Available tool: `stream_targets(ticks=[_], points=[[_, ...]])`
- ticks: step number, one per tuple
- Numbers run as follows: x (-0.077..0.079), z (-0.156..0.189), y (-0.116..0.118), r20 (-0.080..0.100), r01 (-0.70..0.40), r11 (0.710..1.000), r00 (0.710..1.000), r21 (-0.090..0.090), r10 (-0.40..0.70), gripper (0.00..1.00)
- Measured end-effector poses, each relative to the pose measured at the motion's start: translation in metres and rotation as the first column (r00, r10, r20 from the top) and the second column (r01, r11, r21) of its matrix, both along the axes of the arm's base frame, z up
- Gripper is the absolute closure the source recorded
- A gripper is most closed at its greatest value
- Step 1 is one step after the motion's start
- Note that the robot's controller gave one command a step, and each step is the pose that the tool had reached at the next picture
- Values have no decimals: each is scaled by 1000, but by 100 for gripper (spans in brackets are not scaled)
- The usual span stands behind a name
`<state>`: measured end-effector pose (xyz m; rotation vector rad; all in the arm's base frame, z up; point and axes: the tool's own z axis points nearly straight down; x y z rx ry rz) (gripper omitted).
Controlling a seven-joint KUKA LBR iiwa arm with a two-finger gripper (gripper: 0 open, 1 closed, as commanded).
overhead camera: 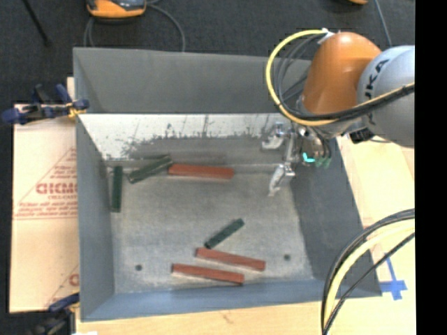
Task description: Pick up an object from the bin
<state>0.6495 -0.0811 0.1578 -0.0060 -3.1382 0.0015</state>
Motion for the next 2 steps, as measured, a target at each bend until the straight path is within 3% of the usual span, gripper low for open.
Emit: stream_targets(ticks=[1, 2], points=[[2, 5, 0, 8, -1, 1000, 1000, -1, 1, 0], [-17, -30, 25, 12, -86, 996, 996, -2, 86, 0]])
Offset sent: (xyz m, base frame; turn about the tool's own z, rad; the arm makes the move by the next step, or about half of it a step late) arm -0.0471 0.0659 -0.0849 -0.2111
